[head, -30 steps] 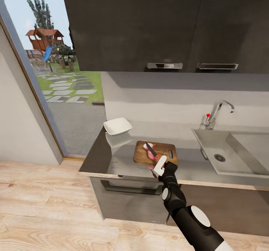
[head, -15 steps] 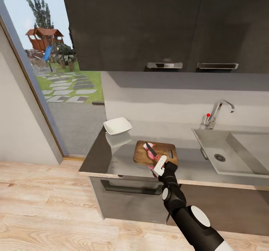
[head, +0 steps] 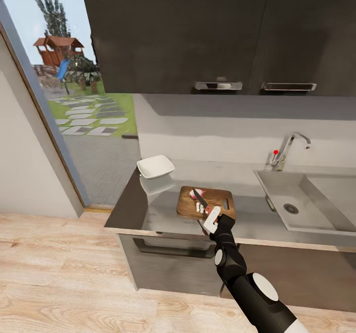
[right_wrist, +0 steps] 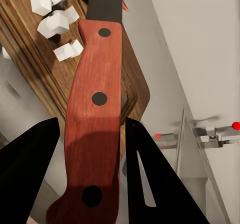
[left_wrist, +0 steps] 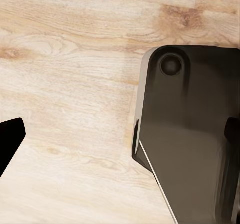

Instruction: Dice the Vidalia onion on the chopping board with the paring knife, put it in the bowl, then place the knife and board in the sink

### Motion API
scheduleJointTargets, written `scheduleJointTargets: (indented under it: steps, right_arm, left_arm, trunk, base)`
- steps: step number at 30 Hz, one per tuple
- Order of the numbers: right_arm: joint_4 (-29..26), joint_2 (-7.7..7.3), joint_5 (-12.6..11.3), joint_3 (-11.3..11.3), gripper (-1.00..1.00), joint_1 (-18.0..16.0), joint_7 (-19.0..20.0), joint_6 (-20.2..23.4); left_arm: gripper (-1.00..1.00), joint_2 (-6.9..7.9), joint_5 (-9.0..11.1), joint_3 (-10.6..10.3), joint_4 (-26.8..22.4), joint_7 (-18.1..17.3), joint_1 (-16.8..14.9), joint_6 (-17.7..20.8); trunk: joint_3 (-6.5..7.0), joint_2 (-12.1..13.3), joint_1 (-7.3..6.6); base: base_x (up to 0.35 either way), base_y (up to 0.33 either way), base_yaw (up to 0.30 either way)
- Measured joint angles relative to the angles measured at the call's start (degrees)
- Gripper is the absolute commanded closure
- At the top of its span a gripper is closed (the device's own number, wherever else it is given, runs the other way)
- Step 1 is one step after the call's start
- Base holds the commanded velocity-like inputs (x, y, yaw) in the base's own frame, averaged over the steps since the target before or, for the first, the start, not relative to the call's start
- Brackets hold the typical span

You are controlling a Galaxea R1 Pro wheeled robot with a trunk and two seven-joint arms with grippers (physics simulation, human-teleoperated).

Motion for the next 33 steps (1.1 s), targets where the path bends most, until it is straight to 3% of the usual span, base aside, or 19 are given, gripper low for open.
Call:
scheduleJointTargets:
  steps: [12, 33]
  right_arm:
    - [0.0, 0.04, 0.0, 0.0, 1.0, 0.0, 0.0, 0.0]
    - [-0.1, 0.22, 0.1, 0.0, 1.0, 0.0, 0.0, 0.1]
  left_arm:
    - [-1.0, 0.0, -0.1, 0.0, 0.0, 0.0, 0.0, -0.1]
    - [-1.0, 0.0, 0.0, 0.0, 0.0, 0.0, 0.0, -0.1]
  trunk:
    - [-0.02, 0.0, 0.0]
    - [-1.25, 0.0, 0.0]
  base:
    - [0.062, 0.0, 0.0]
    - [0.0, 0.0, 0.0]
